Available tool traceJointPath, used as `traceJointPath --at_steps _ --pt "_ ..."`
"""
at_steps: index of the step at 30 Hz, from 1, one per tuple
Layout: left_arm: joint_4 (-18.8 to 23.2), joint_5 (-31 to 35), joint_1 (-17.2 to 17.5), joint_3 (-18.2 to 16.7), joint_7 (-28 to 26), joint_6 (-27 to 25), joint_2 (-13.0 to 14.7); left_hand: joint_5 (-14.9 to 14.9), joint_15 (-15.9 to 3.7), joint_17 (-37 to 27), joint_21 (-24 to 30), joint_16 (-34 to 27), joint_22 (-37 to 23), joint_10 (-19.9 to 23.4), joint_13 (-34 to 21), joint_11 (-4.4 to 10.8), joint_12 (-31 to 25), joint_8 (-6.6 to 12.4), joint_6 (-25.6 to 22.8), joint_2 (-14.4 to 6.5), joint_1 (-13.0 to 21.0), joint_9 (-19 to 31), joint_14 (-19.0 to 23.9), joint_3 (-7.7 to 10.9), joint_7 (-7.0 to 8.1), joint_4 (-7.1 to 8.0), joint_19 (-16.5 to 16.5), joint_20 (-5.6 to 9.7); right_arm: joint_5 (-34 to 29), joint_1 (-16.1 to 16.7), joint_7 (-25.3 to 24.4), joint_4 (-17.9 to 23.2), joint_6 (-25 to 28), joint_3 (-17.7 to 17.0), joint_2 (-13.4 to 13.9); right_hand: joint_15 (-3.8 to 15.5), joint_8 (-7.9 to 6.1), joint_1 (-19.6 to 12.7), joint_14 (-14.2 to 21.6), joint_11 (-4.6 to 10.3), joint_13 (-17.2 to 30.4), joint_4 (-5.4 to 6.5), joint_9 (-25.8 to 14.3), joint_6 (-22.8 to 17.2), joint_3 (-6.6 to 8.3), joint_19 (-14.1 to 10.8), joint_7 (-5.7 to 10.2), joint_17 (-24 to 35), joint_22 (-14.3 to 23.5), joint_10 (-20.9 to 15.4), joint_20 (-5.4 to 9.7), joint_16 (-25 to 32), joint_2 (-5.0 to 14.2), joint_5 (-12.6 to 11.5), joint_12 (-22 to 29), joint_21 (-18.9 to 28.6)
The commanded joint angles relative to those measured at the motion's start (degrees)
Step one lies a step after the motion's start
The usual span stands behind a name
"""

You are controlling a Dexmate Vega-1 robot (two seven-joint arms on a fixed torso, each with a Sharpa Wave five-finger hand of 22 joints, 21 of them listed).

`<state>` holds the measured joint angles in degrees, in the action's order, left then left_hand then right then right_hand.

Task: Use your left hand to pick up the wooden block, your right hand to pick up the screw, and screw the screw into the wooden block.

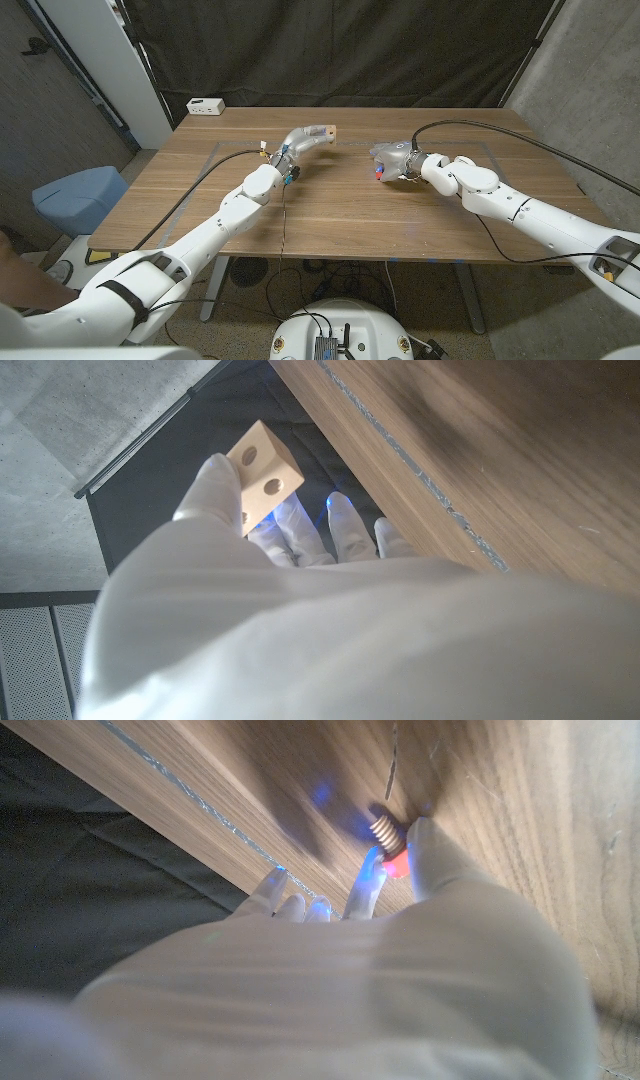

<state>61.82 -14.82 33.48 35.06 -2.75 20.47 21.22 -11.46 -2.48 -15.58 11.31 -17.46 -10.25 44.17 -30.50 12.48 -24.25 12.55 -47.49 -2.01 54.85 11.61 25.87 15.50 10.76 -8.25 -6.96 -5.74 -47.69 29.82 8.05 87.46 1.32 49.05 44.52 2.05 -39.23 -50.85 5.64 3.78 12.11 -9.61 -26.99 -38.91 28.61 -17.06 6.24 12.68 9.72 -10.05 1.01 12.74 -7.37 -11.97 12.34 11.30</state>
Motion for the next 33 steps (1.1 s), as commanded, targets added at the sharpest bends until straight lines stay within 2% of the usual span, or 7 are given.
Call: traceJointPath --at_steps 1,15,22,33 --pt "0.1 -0.04 -0.01 0.15 0.1 -0.12 -0.1 -0.28 -6.81 -0.09 0.46 -0.39 -0.29 0.37 -0.15 0.0 -0.12 0.47 -0.49 -0.72 0.0 0.11 -0.18 0.13 -0.19 0.43 0.04 0.11 0.3 0.42 -0.56 0.36 0.36 -0.35 0.06 1.98 -0.89 -0.73 0.68 0.2 0.27 0.02 -0.51 -0.96 0.46 -0.67 0.07 0.16 0.15 -0.72 0.15 0.4 0.0 -0.36 0.53 0.25" --pt "0.9 0.06 0.51 0.08 -0.18 -0.09 0.15 -0.33 -6.88 0.03 0.52 -0.31 -0.3 0.5 -0.26 0.0 -0.07 0.59 -0.9 -0.78 0.0 0.12 -0.03 0.07 -0.26 0.32 -0.07 0.18 1.07 1.38 -1.11 1.65 1.15 -1.3 0.65 2.15 -2.79 -0.89 1.4 0.37 0.26 0.11 -1.69 -2.25 0.72 -1.34 0.22 0.27 0.15 -1.91 0.3 0.53 0.06 -0.39 0.67 0.31" --pt "1.19 0.13 0.83 0.05 -0.33 -0.08 0.29 -0.35 -6.84 0.05 0.52 -0.31 -0.3 0.66 -0.31 0.0 -0.09 0.59 -0.96 -0.84 -0.02 0.12 0.01 0.04 -0.24 0.32 -0.07 0.2 2.22 2.49 -1.11 3.14 2.01 -2.34 1.27 2.12 -3.12 -0.96 1.51 0.31 0.26 0.11 -1.96 -2.27 0.81 -1.44 0.26 0.3 0.14 -2.09 0.32 0.53 0.11 -0.41 0.65 0.29" --pt "-1.19 -0.07 0.31 0.38 0.01 2.05 -1.33 -0.35 -6.96 0.08 0.55 -0.33 -0.29 0.86 -0.38 0.01 -0.09 0.62 -1.13 -0.78 -0.01 0.12 0.14 -0.07 -0.32 0.24 -0.13 0.15 4.97 5.08 -1.58 6.87 5.06 -5.06 2.08 2.06 -3.84 -0.99 1.57 0.33 0.25 0.18 -2.57 -2.23 0.94 -1.6 0.26 0.35 0.14 -2.42 0.27 0.47 0.17 -0.45 0.59 0.24"
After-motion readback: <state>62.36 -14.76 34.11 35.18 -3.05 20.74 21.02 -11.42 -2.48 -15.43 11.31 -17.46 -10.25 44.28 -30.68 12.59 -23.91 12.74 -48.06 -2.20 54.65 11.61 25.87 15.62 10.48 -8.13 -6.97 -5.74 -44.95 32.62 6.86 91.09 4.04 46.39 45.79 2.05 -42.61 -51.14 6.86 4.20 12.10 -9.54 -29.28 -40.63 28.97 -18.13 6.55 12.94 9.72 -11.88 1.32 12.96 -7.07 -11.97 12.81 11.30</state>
